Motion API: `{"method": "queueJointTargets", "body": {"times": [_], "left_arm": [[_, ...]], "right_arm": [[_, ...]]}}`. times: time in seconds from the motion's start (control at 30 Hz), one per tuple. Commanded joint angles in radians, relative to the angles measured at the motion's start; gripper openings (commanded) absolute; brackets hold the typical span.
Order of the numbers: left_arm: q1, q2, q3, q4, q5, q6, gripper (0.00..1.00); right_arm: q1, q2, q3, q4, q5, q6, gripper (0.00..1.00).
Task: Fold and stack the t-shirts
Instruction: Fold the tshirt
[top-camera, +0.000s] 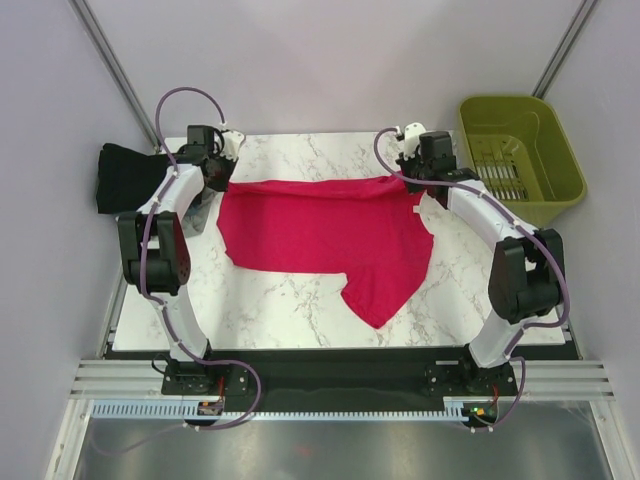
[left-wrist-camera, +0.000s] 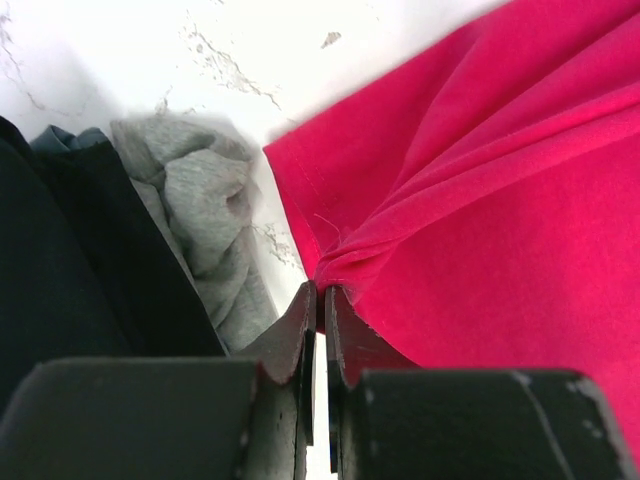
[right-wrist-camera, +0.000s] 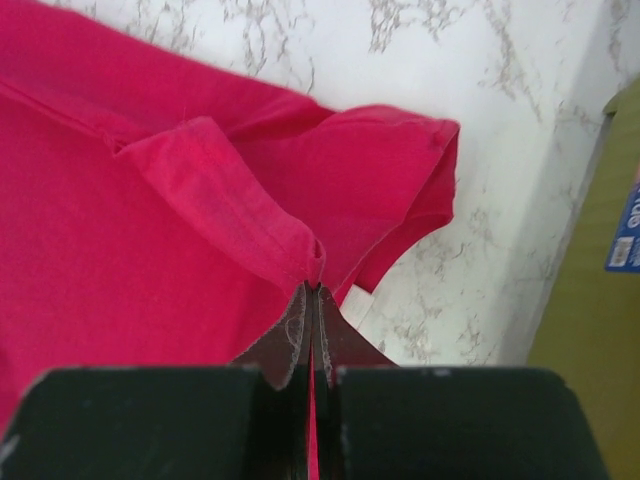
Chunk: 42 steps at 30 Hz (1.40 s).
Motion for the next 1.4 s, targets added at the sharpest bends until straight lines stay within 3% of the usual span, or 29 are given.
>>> {"method": "queueJointTargets", "body": {"times": [0.0, 0.23, 0.3, 0.33, 0.43, 0.5, 0.53, 0.63, 1.0, 1.37], "left_arm": [[0.004, 0.001, 0.009, -0.049, 0.005, -0.015, 0.02], [0.005, 0.032, -0.006, -0.129, -0.016, -0.034, 0.03], [0.005, 0.025, -0.016, -0.144, -0.013, -0.041, 0.14], [0.005, 0.016, -0.025, -0.148, -0.016, -0.053, 0.3], [0.005, -0.011, -0.054, -0.161, -0.022, -0.078, 0.53], [0.005, -0.048, -0.065, -0.156, -0.021, -0.099, 0.58], [0.005, -0.056, -0.06, -0.153, -0.021, -0.106, 0.61], [0.005, -0.074, -0.011, -0.121, -0.003, -0.139, 0.63], [-0.012, 0.143, 0.257, -0.207, 0.007, -0.181, 0.61], [-0.022, 0.193, 0.247, -0.308, 0.122, -0.215, 0.57]], "right_arm": [[0.006, -0.056, -0.046, -0.004, -0.026, 0.015, 0.0], [0.014, -0.091, -0.116, -0.033, -0.047, 0.024, 0.0], [0.016, -0.096, -0.127, -0.045, -0.05, 0.028, 0.0], [0.014, -0.101, -0.129, -0.05, -0.052, 0.031, 0.01], [0.017, -0.105, -0.116, -0.076, -0.07, 0.036, 0.31], [0.016, -0.11, -0.1, -0.077, -0.082, 0.039, 0.51], [0.016, -0.107, -0.087, -0.076, -0.084, 0.039, 0.55], [0.014, -0.076, -0.038, -0.053, -0.081, 0.057, 0.62], [0.014, 0.198, 0.175, -0.04, -0.187, 0.082, 0.61], [0.023, 0.401, 0.333, -0.057, -0.286, 0.097, 0.6]]}}
